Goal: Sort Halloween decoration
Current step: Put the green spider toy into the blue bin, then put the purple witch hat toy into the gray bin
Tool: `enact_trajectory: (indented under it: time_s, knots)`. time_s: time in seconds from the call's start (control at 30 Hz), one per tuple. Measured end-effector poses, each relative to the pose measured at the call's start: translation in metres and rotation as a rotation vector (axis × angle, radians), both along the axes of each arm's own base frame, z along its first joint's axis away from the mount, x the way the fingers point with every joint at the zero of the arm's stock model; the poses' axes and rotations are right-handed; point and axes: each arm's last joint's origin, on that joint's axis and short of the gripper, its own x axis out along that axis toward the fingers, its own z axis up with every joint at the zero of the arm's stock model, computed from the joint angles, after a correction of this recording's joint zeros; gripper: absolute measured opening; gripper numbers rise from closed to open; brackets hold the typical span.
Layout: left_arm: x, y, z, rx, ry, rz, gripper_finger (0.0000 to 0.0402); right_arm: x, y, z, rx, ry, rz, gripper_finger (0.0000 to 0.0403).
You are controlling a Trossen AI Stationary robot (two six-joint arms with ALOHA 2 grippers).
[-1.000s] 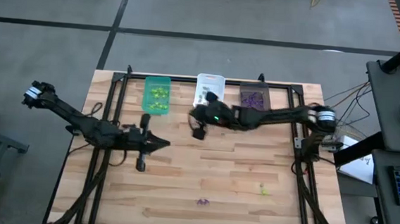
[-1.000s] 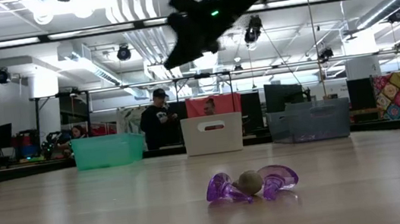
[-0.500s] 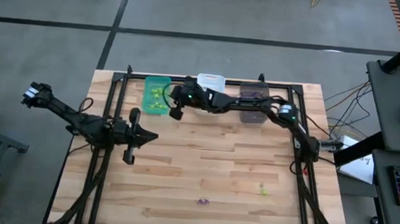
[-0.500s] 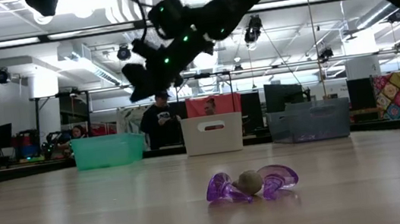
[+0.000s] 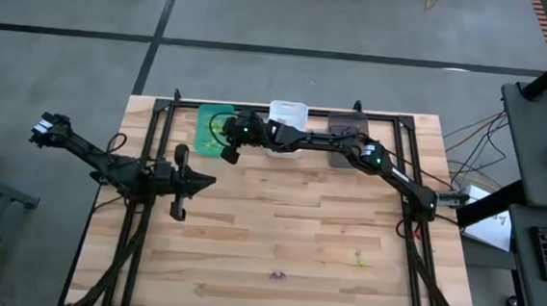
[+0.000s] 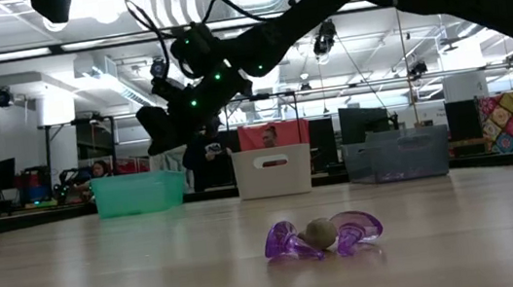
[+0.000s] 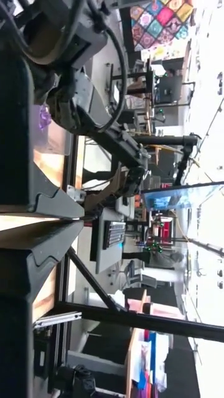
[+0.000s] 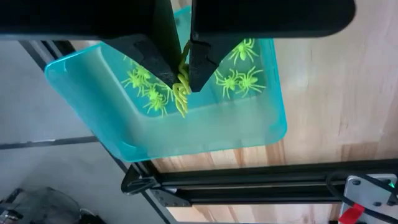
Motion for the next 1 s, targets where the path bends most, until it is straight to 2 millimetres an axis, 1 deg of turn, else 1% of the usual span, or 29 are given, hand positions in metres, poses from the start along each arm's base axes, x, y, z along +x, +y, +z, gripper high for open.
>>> enact_trajectory:
  time_s: [0.13,0.37,0.53,0.6,0.7,0.8,0.9,1.0]
  knots:
    - [0.0,0.0,0.0,0.002,0.0,0.001,0.0,0.0,0.0,-0.002,0.006,-0.005,-0.003,0.0016]
    - [0.0,0.0,0.0,0.015,-0.001,0.01,0.0,0.0,0.0,-0.003,0.015,-0.002,-0.005,0.007]
    - [0.0,0.0,0.0,0.015,-0.001,0.01,0.0,-0.001,0.0,-0.003,0.007,0.013,0.001,0.0093]
    - [0.0,0.0,0.0,0.014,-0.001,0.01,0.0,-0.004,0.001,0.004,0.012,0.025,0.001,0.0096]
    - [0.001,0.0,-0.001,0.01,0.008,0.009,0.0,-0.011,0.008,0.025,0.015,0.055,0.011,0.0094]
    - [0.001,0.0,-0.003,-0.005,0.021,0.006,0.0,-0.022,0.021,0.05,0.018,0.121,0.039,0.0086]
    - [0.003,-0.001,-0.006,-0.021,0.047,0.002,0.0,-0.038,0.037,0.075,0.041,0.205,0.069,0.0074]
    - [0.006,-0.003,-0.009,-0.045,0.061,-0.001,0.0,-0.06,0.056,0.105,0.061,0.279,0.093,0.0062]
